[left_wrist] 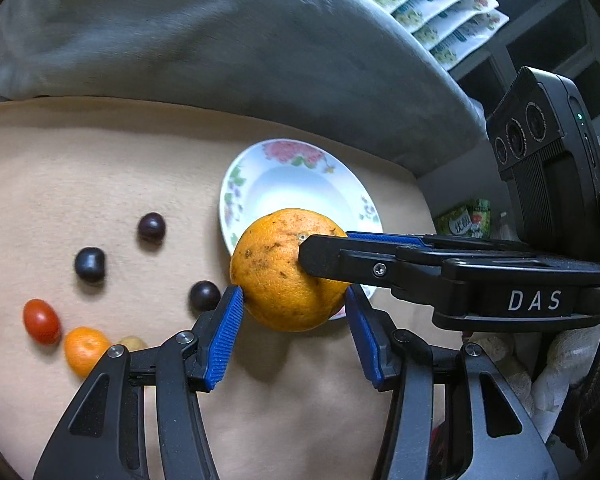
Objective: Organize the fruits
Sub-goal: 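Lift the large orange with the right gripper and lower it onto the plate, then open the right gripper and withdraw it from the plate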
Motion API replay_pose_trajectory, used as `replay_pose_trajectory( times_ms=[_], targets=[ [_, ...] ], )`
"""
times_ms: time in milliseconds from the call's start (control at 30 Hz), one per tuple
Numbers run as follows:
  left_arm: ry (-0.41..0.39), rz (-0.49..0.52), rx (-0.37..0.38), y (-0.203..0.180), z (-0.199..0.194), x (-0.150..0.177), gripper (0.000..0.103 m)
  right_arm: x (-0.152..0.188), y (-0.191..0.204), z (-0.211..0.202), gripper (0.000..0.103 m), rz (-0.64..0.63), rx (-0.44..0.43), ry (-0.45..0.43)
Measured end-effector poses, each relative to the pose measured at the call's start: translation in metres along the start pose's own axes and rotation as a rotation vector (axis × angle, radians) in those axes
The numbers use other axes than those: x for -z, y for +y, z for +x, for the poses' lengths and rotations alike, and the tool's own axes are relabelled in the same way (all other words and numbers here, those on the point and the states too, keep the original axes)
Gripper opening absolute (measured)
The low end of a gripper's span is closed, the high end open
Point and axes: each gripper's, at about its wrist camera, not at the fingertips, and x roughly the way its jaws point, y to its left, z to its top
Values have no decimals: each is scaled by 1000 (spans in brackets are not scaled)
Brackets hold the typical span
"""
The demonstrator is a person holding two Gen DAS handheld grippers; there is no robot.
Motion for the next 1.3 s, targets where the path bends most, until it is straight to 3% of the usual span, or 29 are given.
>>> replay_pose_trajectory(
  times_ms=[300, 733, 933, 1067, 1300],
  targets=[
    [1, 48, 14, -14, 6, -7, 50, 3, -19, -5, 53, 59, -29, -13],
    [-23, 104, -21, -21, -17, -3, 50, 2, -28, -42, 53, 80, 30, -132],
    [-34, 74, -40, -10, -27, -3, 50, 8, -24, -48, 53, 64, 59, -161],
    [-44, 52, -58, 0, -37, 2, 52, 13, -20, -54, 72, 43, 85, -188],
    [-69, -8, -119, 24, -56, 16, 55, 19, -4, -57, 73, -2, 75, -222]
  ],
)
